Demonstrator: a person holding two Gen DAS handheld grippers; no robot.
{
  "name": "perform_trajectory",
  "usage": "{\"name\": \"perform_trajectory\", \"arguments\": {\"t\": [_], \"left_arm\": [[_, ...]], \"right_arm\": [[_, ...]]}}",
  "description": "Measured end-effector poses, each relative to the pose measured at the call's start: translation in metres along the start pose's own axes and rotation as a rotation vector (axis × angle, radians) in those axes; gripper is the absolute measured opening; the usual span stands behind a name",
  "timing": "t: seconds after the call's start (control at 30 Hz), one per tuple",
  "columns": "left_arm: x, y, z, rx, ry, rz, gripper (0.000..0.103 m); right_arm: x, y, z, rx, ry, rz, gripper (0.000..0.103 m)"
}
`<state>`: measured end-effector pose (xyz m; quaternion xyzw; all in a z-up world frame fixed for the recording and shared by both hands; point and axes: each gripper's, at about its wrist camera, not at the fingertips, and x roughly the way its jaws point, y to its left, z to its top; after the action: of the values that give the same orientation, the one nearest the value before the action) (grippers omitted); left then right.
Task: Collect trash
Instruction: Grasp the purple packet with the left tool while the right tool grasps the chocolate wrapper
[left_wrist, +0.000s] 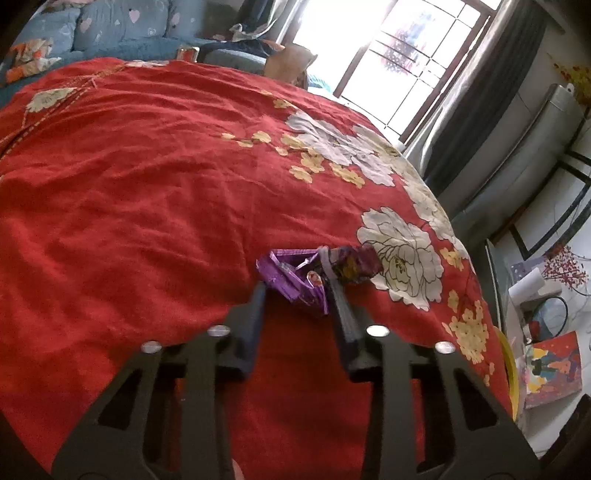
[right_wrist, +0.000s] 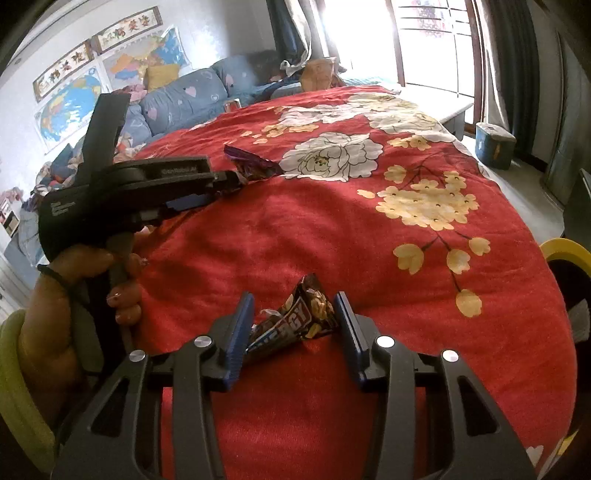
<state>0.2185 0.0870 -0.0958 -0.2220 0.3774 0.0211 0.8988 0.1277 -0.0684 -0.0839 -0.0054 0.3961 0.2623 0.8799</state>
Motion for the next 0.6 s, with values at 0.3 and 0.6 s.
{"name": "perform_trajectory", "arguments": {"t": [0.3,0.6], "left_arm": [[-0.007,-0.005,-0.004,0.019,-0.024,-0.036,0.013],[-0.027,-0.028,-0.012,0.123,-0.072,-0.056,0.013]], "right_arm": [[-0.002,0.000,-0.001,-0.001,-0.010,0.005,0.025],[-0.014,-0.014,-0.001,0.040,-0.041,-0.007,0.022]]}}
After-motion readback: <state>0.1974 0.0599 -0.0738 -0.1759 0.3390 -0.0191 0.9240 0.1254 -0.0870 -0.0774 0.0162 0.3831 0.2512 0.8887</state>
